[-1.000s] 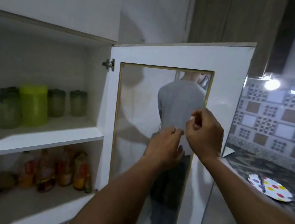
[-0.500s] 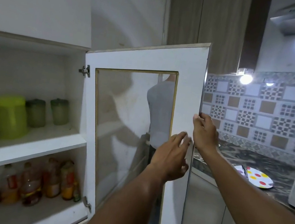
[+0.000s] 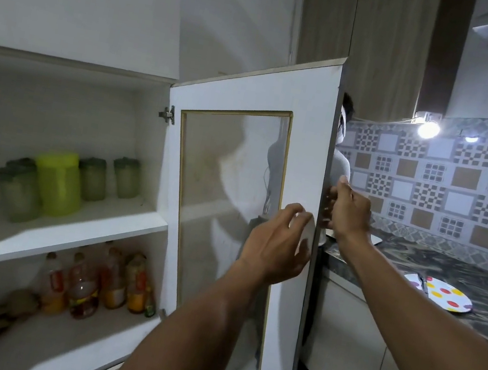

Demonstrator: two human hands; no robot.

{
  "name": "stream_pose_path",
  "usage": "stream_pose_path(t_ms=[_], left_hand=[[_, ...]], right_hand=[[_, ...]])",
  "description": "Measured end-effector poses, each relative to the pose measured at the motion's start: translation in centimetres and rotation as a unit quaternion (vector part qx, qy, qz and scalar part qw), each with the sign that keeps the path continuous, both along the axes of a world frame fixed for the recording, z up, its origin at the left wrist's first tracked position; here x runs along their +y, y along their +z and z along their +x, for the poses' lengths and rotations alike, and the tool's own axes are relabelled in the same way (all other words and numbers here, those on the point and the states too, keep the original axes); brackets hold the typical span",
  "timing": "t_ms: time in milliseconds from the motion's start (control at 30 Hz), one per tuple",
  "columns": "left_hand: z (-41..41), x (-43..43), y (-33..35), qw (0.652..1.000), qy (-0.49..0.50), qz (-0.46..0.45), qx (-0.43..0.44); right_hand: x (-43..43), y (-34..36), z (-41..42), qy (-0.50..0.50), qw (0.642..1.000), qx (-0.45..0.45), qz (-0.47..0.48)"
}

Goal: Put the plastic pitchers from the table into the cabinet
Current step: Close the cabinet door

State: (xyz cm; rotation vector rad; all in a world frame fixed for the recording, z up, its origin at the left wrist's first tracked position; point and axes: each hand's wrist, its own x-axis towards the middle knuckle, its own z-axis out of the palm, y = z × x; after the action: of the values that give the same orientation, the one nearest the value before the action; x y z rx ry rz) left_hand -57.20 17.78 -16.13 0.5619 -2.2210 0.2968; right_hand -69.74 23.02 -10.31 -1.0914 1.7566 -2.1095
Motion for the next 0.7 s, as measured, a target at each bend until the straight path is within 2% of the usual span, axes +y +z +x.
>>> stream_pose_path(t_ms=[267,567,700], left_hand=[[7.1,0.9,1.3,0.996,0.025,-0.053,0.071],[17.6,1.8,2.2,0.989,0.052,-0.11,0.083],[22.8,2.3,2.3,0.987,0.082,-0.123,0.068]], right_hand=[[0.4,1.3,6.5,0.133,0.99,0.033,0.03],[-2.1,1.3,16.1,0.232,0.971,0.051,-0.04],[-3.4,1.0,21.0,0.227,0.967,0.082,-0.077]])
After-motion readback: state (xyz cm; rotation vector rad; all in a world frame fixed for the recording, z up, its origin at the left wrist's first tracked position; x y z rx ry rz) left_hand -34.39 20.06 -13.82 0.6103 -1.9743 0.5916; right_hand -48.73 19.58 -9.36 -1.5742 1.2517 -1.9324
